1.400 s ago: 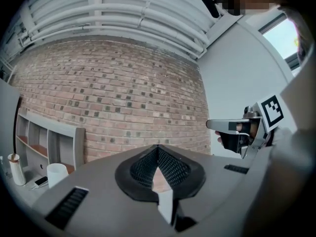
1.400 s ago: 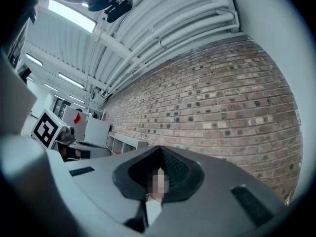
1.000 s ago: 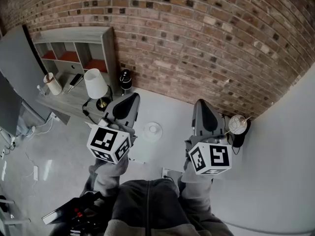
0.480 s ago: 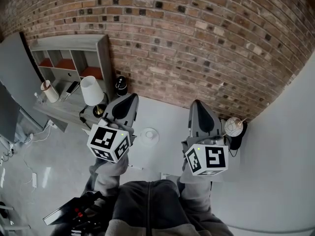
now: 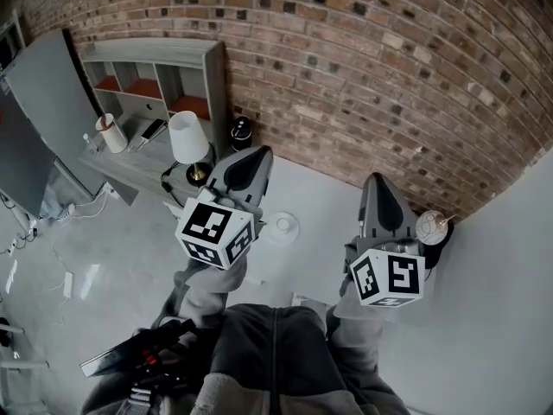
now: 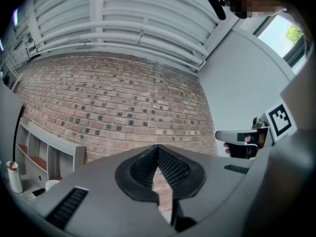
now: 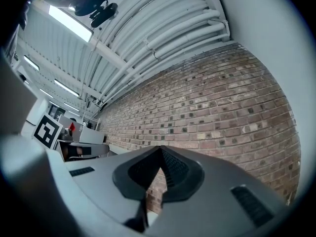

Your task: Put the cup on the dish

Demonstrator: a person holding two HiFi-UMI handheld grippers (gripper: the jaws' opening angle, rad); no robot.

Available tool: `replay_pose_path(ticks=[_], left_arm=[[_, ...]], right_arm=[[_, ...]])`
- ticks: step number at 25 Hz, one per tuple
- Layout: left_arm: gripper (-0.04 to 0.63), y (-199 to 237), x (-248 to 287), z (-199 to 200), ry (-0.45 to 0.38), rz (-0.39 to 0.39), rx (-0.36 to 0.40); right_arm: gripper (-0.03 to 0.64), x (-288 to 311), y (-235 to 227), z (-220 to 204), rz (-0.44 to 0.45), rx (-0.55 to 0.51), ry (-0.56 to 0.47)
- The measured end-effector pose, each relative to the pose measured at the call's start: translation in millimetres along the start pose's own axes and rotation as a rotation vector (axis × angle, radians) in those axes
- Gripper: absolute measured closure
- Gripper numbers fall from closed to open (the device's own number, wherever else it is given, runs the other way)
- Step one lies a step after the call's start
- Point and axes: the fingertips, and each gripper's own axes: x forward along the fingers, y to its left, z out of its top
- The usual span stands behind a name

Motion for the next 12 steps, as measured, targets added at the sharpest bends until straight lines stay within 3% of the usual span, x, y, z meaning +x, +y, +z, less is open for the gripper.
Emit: replay_pose_path(ticks=[12], left_arm=[[0.594, -1.5, -6.8, -12.0, 0.03, 0.0, 0.008]], right_arm=[[0.614, 5.3, 13.8, -13.1, 0.052, 0.004, 0.022]])
